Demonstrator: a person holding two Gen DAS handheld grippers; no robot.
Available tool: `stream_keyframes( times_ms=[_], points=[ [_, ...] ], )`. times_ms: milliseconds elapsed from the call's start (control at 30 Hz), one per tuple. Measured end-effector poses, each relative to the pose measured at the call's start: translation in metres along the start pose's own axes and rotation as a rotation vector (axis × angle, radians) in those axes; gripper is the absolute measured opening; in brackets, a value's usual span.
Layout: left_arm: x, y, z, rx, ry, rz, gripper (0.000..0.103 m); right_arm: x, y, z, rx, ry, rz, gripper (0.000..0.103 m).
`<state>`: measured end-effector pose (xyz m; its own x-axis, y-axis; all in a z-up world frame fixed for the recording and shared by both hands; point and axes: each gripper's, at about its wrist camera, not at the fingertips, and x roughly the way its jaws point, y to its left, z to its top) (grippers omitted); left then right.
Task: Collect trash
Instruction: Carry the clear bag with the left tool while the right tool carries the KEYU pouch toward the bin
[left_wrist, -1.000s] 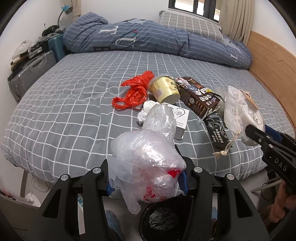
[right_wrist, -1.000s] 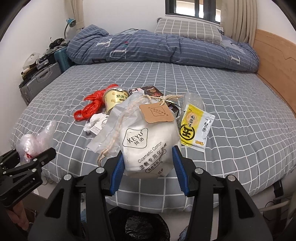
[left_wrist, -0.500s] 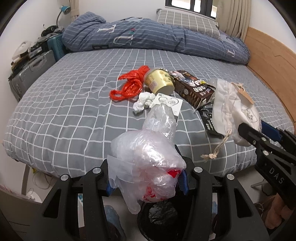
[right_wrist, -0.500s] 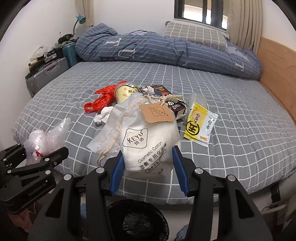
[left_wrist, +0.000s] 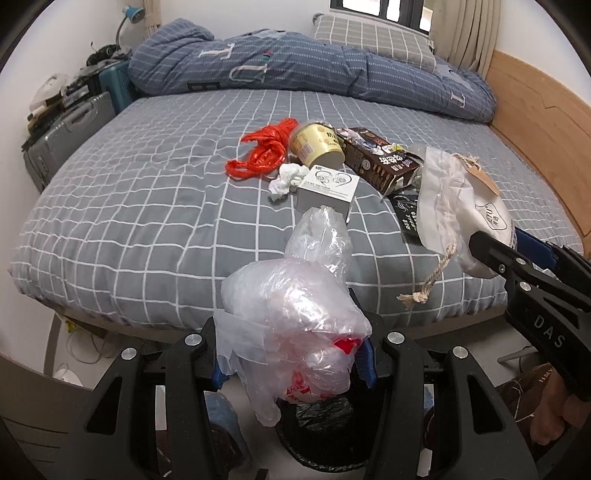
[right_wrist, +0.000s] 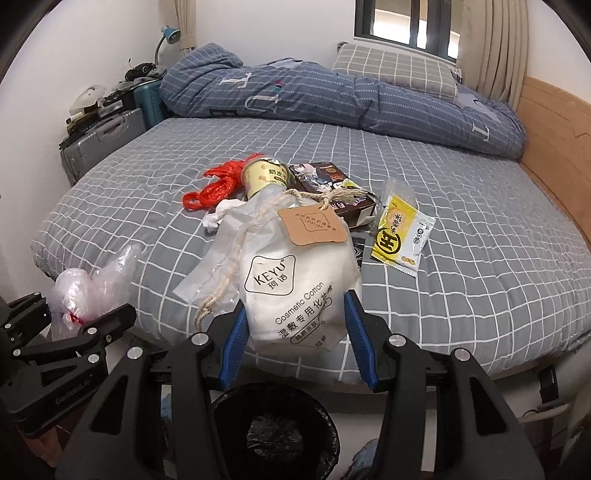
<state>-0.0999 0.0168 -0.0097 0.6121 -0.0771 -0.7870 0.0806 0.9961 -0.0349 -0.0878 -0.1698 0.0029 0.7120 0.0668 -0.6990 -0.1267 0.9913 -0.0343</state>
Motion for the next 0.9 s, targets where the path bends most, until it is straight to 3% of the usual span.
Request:
stream_keyframes(
  times_ms=[467,900],
  points=[
    [-0.027,-0.001,-0.026,-0.016,0.023,-0.002,0.051,-0.038,0.006,-0.027,0.015,0.031,0.012,0.048],
    [-0.019,0.006,-0.069,-0.032,0.101,-0.005,0.051,-0.030,0.014,-0.070,0.017,0.137,0.041,0.048]
  ],
)
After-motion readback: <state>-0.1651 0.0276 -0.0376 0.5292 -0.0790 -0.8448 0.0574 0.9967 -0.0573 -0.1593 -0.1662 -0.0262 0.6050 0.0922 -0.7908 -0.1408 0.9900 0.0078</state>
